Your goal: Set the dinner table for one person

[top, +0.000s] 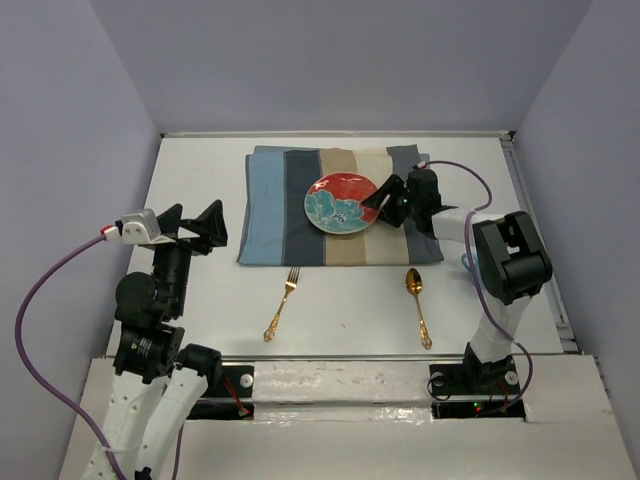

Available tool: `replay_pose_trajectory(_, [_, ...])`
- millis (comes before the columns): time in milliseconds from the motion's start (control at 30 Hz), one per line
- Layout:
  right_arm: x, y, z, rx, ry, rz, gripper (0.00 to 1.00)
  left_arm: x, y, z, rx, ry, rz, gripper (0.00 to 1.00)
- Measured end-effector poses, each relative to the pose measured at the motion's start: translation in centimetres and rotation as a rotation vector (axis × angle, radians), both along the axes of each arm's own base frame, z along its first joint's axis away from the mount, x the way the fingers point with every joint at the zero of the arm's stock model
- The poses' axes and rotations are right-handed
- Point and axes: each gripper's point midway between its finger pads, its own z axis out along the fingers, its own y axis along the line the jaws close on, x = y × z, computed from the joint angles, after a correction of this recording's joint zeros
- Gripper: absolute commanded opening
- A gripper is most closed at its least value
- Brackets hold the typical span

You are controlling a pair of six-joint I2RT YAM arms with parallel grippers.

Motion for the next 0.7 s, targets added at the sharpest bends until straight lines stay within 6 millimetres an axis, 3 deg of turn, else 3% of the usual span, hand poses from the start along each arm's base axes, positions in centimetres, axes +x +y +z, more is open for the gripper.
replay_pose_trajectory(167, [-0.6, -0.9, 0.2, -0.075, -0.008, 0.011, 0.84, 0.0, 0.0, 0.0, -0.002, 0.000, -0.003, 0.99])
replay_pose_trajectory(233, [-1.2, -1.4, 1.5, -0.107, -0.040, 0.018, 0.84, 0.0, -0.1, 0.0, -0.002, 0.000, -0.003, 0.99])
replay_pose_trajectory(333, [-2.8, -2.3, 5.2, -0.135, -0.131, 0.025, 0.84, 0.0, -0.1, 0.0, -0.003, 0.000, -0.005, 0.99])
replay_pose_trajectory(433, [-6.1, -3.7, 7.2, -0.177, -0.190, 0.028, 0.83, -0.1, -0.3, 0.0, -0.004, -0.001, -0.016, 0.99])
replay_pose_trajectory(533, [-10.5, -5.0, 7.3, -0.229, -0.196, 0.033, 0.82, -0.2, -0.6, 0.1, -0.006, -0.003, -0.036, 0.99])
replay_pose_trajectory(700, [-17.2, -7.5, 4.5, -0.307, -0.097, 0.040, 0.77, -0.4, -1.6, 0.1, 0.000, -0.006, -0.087, 0.99])
